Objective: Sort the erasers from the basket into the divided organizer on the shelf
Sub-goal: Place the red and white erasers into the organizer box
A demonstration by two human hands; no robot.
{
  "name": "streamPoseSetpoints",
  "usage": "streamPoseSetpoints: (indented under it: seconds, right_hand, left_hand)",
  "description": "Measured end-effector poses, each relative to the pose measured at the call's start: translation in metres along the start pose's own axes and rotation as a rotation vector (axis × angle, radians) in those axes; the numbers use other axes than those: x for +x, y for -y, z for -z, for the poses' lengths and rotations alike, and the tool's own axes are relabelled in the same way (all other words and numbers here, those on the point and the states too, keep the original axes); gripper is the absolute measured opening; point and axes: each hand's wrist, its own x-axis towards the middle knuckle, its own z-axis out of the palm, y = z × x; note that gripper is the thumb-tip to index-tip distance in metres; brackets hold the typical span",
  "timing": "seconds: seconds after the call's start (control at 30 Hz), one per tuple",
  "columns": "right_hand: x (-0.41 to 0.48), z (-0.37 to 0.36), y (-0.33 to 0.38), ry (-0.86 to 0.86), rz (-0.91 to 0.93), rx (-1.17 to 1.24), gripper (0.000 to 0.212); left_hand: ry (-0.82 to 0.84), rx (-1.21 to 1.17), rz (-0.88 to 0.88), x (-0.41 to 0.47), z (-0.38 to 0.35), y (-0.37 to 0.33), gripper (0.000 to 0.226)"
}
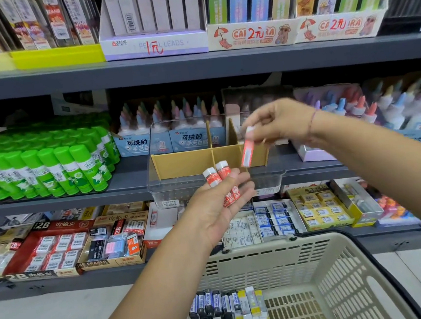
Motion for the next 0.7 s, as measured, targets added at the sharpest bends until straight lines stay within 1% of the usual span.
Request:
streamPoseSetpoints:
  seconds: [0.07, 0.1, 0.13, 0.23, 0.3, 0.43, 0.6, 0.7]
  right_hand:
    - [0.016, 0.022, -0.003, -0.231, 0.035, -0.079, 0.019]
    - [0.023, 0.029, -0.005, -0.287, 0.038, -0.151, 0.021]
    - [0.029, 0.032, -0.008, -0.297, 0.039, -0.236, 0.023]
    - [0.040, 0.027, -0.014, -0.231, 0.075, -0.516, 0.025]
    - [0.040, 0.022, -0.010, -0.203, 0.119, -0.602, 0.024]
    - [0.043, 0.019, -0.003, -0.147, 0.146, -0.602, 0.025]
    - [0.052, 0.017, -0.003, -0.123, 0.074, -0.510, 0.025]
    - [0.056, 0.016, -0.004, -0.101, 0.024, -0.528, 0.027]
  left_hand:
    - [-0.006, -0.021, 0.002, 0.000, 0.000, -0.002, 0.025]
    - [-0.008, -0.024, 0.006, 0.000, 0.001, -0.002, 0.026]
    - [-0.008, -0.022, 0.012, -0.001, 0.000, -0.002, 0.026]
    - [-0.007, -0.012, 0.027, -0.001, 0.000, -0.001, 0.026]
    - [-0.005, -0.014, 0.031, -0.001, -0.001, -0.001, 0.026]
    - [-0.002, -0.014, 0.031, 0.000, 0.001, -0.002, 0.027]
    - [0.004, -0.014, 0.037, 0.000, 0.000, 0.000, 0.026]
    - [-0.003, -0.020, 0.041, 0.000, -0.002, 0.000, 0.018]
